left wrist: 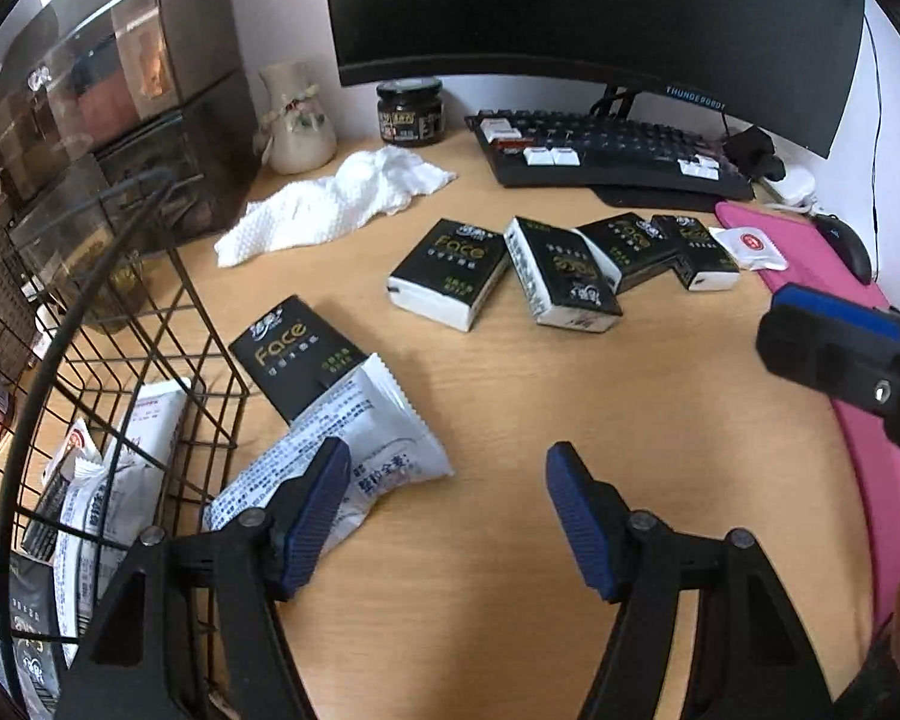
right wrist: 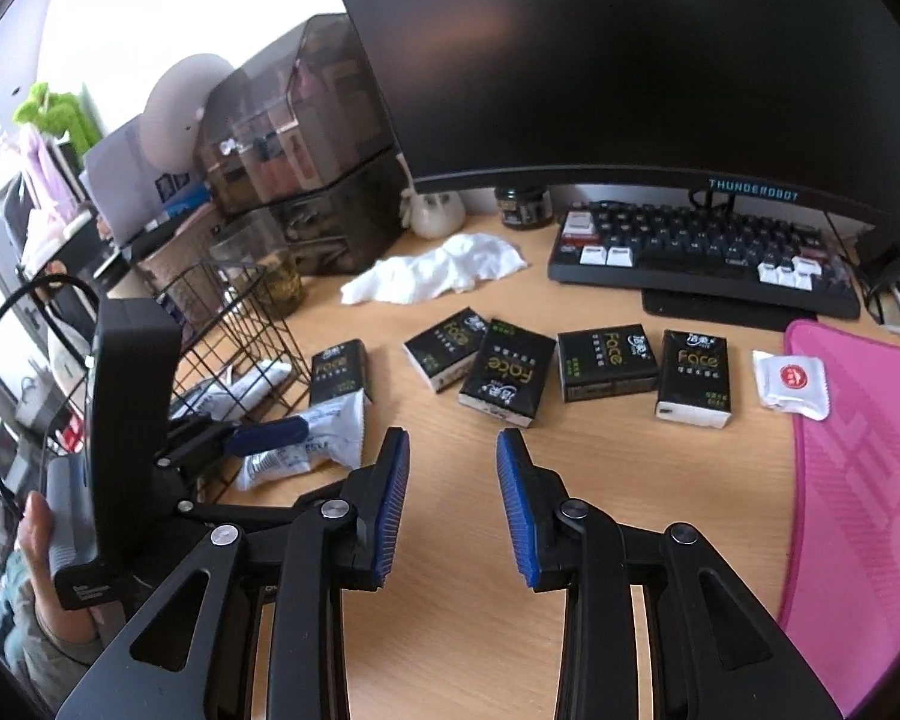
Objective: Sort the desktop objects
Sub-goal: 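Move both open tools back over the remaining tissue packs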
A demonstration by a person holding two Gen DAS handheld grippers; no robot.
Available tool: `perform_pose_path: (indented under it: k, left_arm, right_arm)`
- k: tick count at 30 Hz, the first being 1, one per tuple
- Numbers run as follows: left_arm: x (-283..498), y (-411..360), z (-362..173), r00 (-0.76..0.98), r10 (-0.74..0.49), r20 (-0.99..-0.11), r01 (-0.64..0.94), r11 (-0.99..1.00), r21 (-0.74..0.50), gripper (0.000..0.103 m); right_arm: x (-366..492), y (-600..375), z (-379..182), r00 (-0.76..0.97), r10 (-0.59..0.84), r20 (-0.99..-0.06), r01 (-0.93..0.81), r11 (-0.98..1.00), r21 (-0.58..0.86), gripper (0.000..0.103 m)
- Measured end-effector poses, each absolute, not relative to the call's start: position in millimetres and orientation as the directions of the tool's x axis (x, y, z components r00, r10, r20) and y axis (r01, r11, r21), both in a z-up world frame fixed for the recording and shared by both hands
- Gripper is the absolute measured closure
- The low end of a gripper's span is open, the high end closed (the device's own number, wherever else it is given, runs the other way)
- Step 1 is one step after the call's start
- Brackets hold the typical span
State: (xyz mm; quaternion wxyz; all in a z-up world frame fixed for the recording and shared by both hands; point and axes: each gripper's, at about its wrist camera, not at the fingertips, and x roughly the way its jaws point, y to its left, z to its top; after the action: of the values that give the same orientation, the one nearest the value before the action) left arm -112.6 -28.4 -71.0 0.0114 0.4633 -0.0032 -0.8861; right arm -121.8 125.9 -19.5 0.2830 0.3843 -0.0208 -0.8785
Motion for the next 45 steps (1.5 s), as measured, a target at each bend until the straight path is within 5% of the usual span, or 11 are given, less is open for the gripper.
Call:
perform_pose_path:
  k: [7, 15, 21, 45]
  left_arm:
    - [-117, -2, -91, -0.474, 0.179, -0.862, -0.097, -0.984, -0.151, 0.030]
    - [-109, 4, -62, -0.583, -0.003, -0.812, -0.035, -0.999, 0.028, 0.030]
    - [-110, -24, -75, -0.562, -0.047, -0.826, 0.028, -0.999, 0.038, 0.030]
    - [-120, -53, -96, -0.528, 0.058, -0.847, 0.039, -0.995, -0.092, 0.030]
  right_arm:
    - [-122, 132, -20, -0.546, -0.512, -0.663, 0.475, -0.841, 0.259, 0.072]
    - [-120, 147, -13, -0.556, -0.516, -0.651, 0.466, -0.843, 0.270, 0.071]
    - [-118, 142, -18, -0.540, -0.522, -0.660, 0.481, -0.835, 0.267, 0.071]
    - [-133, 124, -54, -0.491, -0.445, -0.749, 0.439, -0.869, 0.228, 0.071]
